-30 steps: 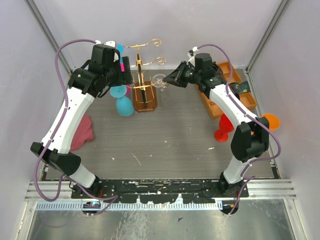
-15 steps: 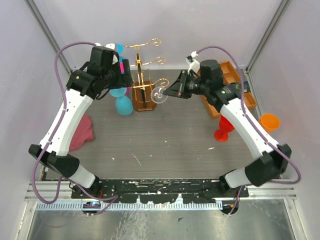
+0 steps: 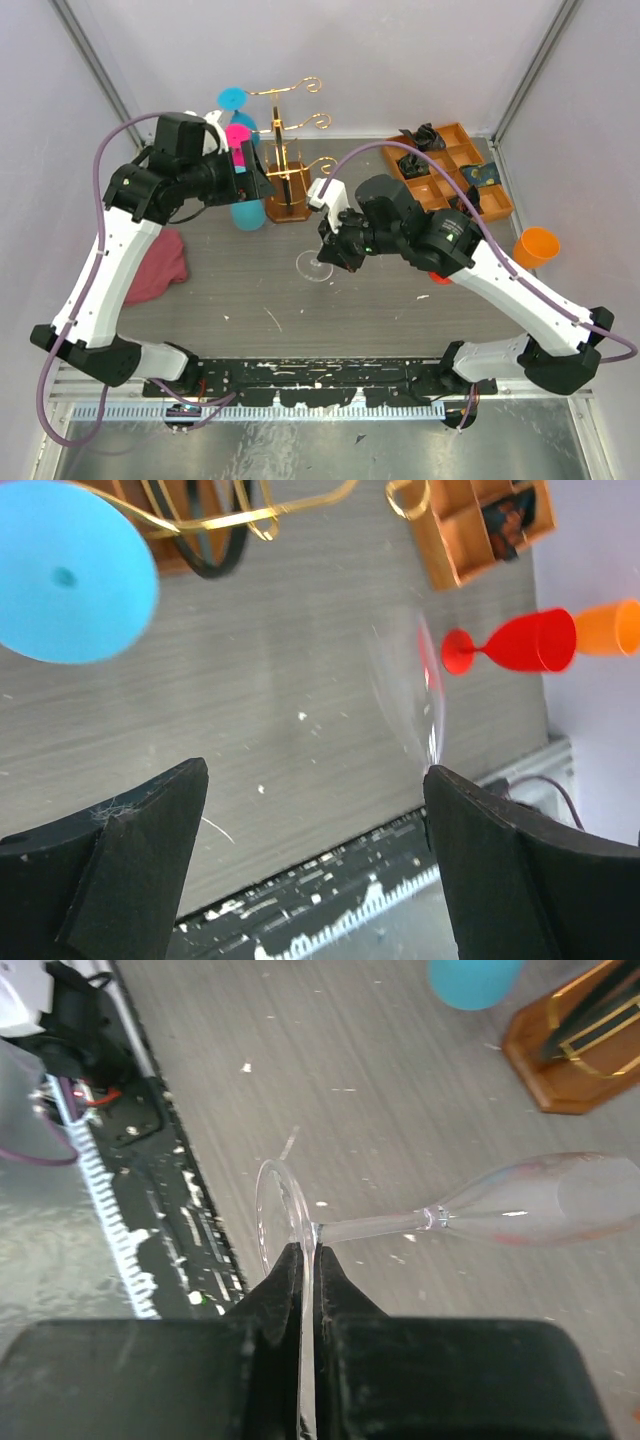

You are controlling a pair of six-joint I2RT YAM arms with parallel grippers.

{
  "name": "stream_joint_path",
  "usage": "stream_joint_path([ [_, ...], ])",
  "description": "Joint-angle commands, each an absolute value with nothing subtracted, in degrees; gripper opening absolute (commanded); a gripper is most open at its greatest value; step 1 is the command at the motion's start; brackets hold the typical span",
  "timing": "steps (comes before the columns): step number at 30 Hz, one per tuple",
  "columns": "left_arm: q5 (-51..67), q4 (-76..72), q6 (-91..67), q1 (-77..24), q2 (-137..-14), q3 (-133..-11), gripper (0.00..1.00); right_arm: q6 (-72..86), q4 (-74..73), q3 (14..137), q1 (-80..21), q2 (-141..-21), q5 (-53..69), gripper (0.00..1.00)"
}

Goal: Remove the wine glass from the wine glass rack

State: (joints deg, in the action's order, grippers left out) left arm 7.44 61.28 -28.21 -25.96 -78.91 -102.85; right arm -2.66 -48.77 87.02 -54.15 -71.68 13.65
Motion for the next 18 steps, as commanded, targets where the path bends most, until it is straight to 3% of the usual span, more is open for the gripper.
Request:
stream_joint_path([
  [1,22.8,63.3,-31.7,-25.7,-78.4,-98.9,0.98,-13.8,-51.9,95.2,-56.7,-71.7,5.6,0.01],
  [8,32.3,62.2,-37.0,-25.9,-79.3,-96.3,0.98,-17.7,-55.7,100.6,-62.3,-75.5,3.0,0.01],
  [18,31.1,63.1,-38.5,-25.9,-82.8,-101.3,0.98,-18.3,-57.8,106.4,-71.0,-79.3,-1.5,0.01],
])
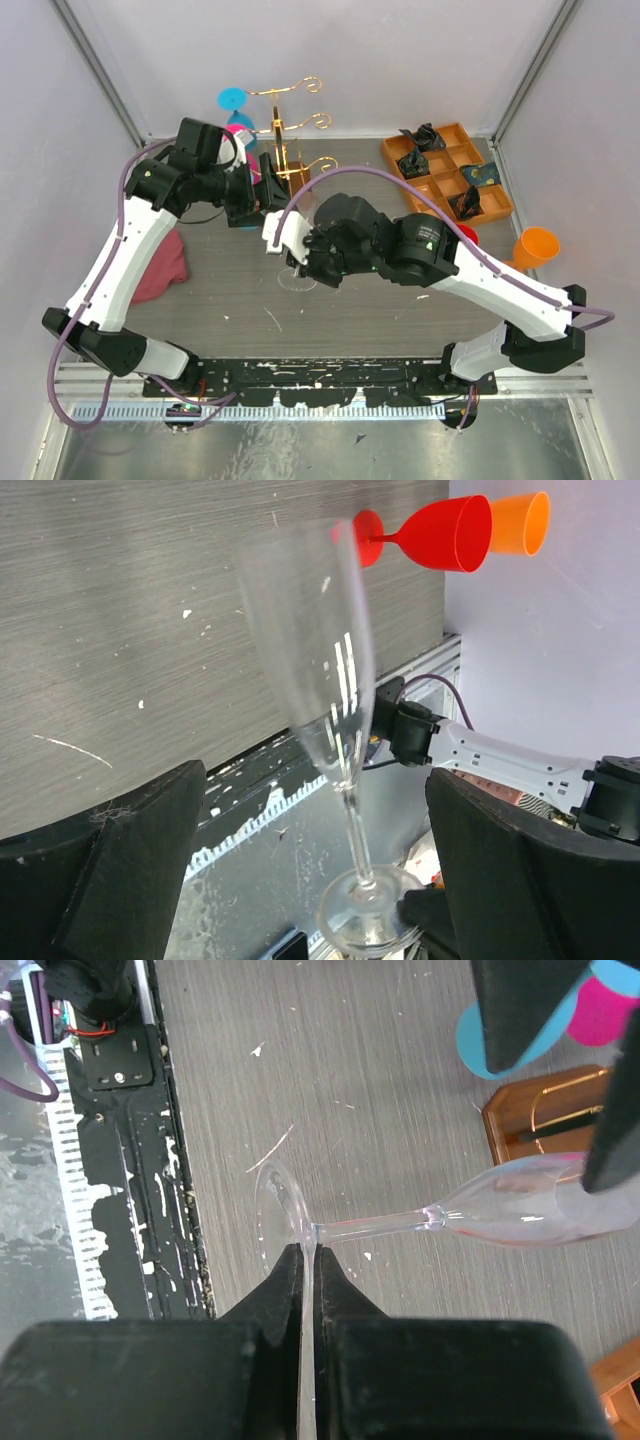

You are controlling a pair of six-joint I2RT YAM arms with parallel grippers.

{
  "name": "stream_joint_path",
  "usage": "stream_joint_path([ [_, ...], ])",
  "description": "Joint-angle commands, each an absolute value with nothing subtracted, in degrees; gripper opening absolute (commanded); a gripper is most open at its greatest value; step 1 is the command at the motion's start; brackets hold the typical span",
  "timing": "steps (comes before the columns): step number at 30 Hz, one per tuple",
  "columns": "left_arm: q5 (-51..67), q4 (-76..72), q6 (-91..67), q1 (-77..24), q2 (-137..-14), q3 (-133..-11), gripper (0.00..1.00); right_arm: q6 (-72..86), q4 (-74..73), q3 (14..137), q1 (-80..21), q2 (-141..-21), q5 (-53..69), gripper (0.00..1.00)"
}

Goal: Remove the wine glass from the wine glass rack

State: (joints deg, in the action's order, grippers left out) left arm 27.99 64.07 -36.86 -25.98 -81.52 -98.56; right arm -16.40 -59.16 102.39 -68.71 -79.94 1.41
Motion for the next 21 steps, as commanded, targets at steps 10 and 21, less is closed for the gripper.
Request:
stream_joint_path([
  [10,33.5,63.6,-40.5,-26.0,-85.8,-100.0,0.98,-18.5,-59.0,109.4,-76.8,-81.2,-5.7,0.01],
  [21,36.5,60.7,-44.2,-26.0,-86.3,-100.3,0.82,-18.3,-60.0,109.7,-78.7,-81.5,-8.1,0.01],
])
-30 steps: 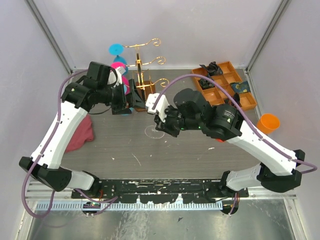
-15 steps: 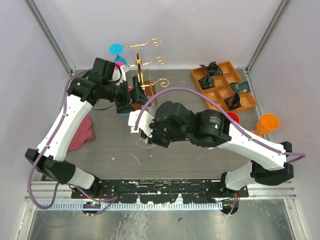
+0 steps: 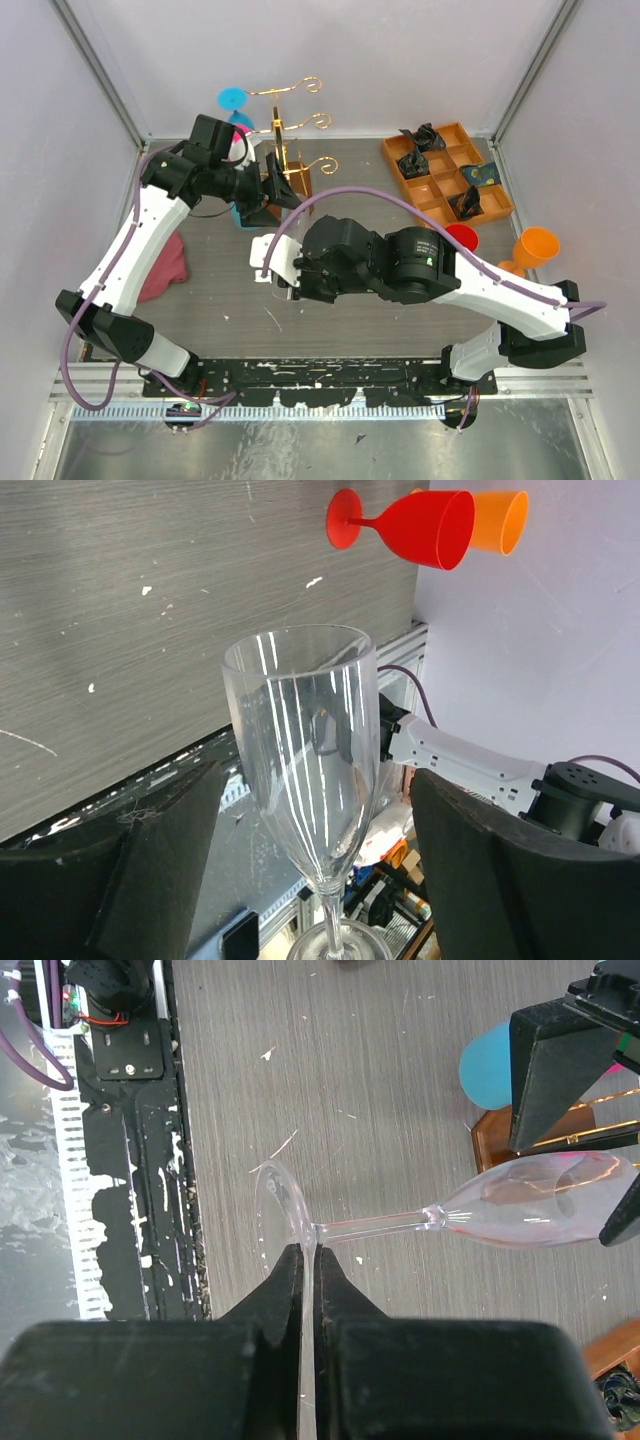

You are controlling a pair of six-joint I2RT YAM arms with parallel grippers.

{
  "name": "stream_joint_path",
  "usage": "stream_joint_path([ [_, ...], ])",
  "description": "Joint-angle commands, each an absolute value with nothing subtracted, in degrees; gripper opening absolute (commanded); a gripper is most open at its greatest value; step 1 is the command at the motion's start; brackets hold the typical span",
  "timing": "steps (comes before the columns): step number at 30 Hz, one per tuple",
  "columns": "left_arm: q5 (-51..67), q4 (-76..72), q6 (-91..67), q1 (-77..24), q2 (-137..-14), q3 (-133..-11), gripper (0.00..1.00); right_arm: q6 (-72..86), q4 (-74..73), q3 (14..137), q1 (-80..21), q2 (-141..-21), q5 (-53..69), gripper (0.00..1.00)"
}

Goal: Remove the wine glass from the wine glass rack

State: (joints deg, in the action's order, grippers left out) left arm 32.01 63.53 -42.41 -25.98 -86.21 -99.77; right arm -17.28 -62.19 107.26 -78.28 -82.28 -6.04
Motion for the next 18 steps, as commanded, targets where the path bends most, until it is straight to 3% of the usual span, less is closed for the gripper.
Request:
stream_joint_path([
  [1,36.9,60.5,-44.3,-26.2,-86.3,-99.9,0.79,-18.3,-60.0,109.6,-78.8,-81.6,-8.3,0.01],
  [6,37.4,60.5,-44.0,-26.7,-86.5,-98.9,0.69,-18.2,-60.3,109.7,-78.9,-81.5,-8.6,0.01],
  [15,36.5,61.8,-42.9,-28.2,-87.8,-99.1,0.70,-18.2,-60.5,110.1,-79.3,-81.2,-8.8,0.01],
  [18,35.5,62.8,-42.4,-28.2,-88.1,-99.4,0.78,-18.1,-60.7,110.1,-79.4,-81.3,-9.1,0.01],
])
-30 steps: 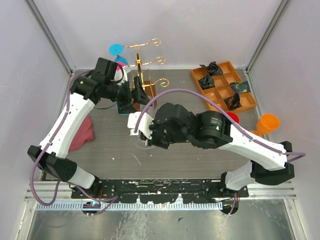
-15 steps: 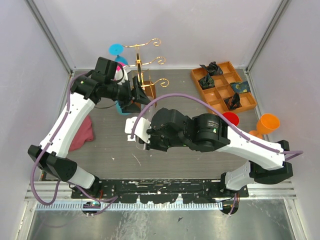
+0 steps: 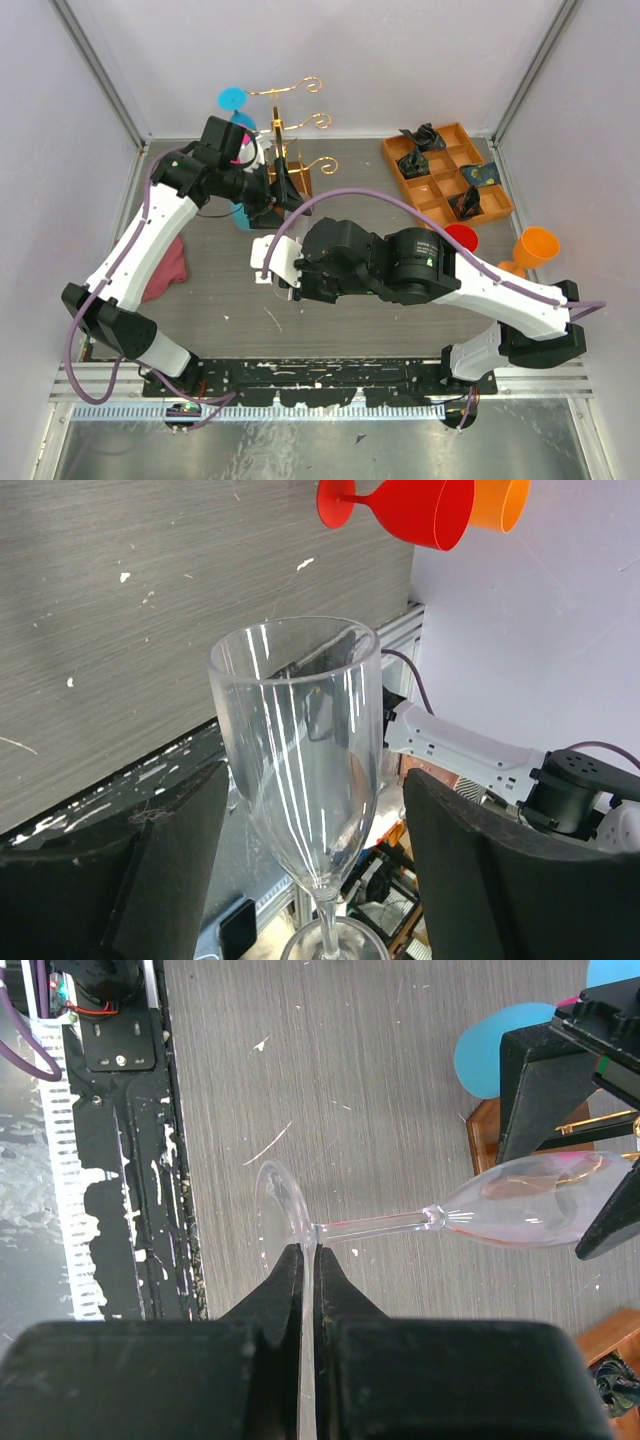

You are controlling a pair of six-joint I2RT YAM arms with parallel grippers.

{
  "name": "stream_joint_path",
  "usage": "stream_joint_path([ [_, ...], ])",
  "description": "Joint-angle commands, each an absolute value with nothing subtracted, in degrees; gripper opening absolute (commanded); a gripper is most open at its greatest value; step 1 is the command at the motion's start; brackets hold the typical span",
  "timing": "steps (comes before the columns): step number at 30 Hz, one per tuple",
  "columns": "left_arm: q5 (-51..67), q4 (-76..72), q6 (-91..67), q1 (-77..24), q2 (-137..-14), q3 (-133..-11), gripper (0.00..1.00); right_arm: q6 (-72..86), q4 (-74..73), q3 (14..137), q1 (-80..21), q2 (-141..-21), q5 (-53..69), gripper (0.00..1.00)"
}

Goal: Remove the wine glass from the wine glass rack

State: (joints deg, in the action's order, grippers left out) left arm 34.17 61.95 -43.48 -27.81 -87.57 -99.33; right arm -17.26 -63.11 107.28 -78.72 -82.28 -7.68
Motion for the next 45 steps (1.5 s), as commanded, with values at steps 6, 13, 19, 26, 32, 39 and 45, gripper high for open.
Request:
stream_joint_path([
  [6,35.3,62.8,-42.1,-28.2,-87.9,-99.5,0.74,-18.0,-60.7,109.9,-79.4,-81.3,-9.6,0.01],
  [13,35.8,60.7,-42.2,-28.4,-87.6,-98.7,0.44,-17.3,-60.1,108.7,-79.5,-80.6,-9.9,0.01],
  [19,29.3,53.7,-42.1,-28.5,-86.4,-95.4,0.40,-12.8,-58.2,104.5,-79.5,-77.5,-14.9,0.47],
  [26,25.1,40.7,-40.2,-29.1,-87.4,-92.7,0.31,-6.7,-54.3,99.4,-79.6,-67.9,-21.4,0.86],
  [32,14.7,32.3,-36.5,-35.1,-89.9,-92.8,0.31,0.2,-54.0,97.6,-79.5,-62.6,-37.2,0.90],
  [39,-6.1,14.8,-23.5,-50.4,-97.0,-91.3,0.37,8.7,-53.8,95.6,-79.5,-58.9,-54.9,0.92],
  [45,-16.7,-1.4,-21.2,-52.7,-104.3,-89.7,0.31,19.9,-54.3,92.9,-79.4,-54.7,-62.3,0.94],
])
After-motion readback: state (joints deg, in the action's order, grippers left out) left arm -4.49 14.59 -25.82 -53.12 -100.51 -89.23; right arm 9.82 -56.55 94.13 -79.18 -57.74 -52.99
